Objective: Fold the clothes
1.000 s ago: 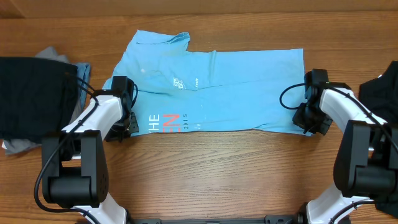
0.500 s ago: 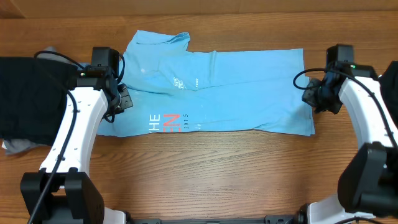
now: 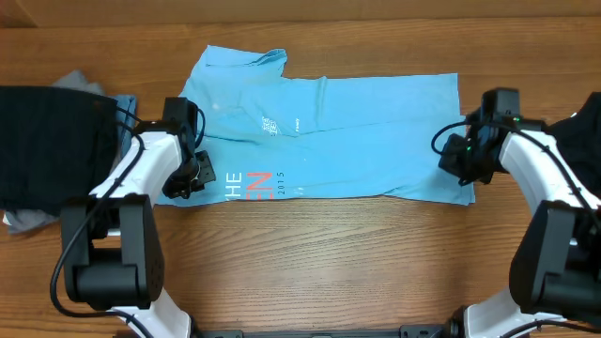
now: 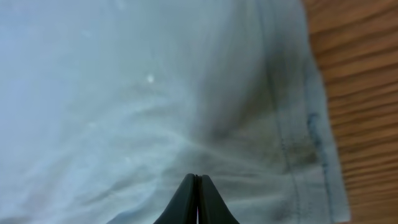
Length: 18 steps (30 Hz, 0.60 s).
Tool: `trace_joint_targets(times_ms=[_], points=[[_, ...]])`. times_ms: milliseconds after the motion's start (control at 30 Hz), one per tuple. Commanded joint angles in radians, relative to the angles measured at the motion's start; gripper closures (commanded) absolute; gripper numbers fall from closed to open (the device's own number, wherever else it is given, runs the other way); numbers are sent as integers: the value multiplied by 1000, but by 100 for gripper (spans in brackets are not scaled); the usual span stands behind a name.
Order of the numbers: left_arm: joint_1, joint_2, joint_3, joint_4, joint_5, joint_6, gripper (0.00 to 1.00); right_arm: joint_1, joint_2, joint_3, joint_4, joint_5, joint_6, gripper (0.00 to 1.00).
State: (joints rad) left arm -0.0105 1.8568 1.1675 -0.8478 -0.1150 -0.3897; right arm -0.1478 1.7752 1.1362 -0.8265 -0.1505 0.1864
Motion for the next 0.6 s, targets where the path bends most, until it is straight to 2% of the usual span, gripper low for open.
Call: trace_joint_targets(times_ms=[0,233,567], points=[[10,26,-2,8,9,8,96,2,13,-81,55,-23,-12,96],[10,26,-2,3,8,8,96,0,13,-165,107,127,53,96],[10,26,-2,0,35,8,96,0,15,-167,100,163,57,96]])
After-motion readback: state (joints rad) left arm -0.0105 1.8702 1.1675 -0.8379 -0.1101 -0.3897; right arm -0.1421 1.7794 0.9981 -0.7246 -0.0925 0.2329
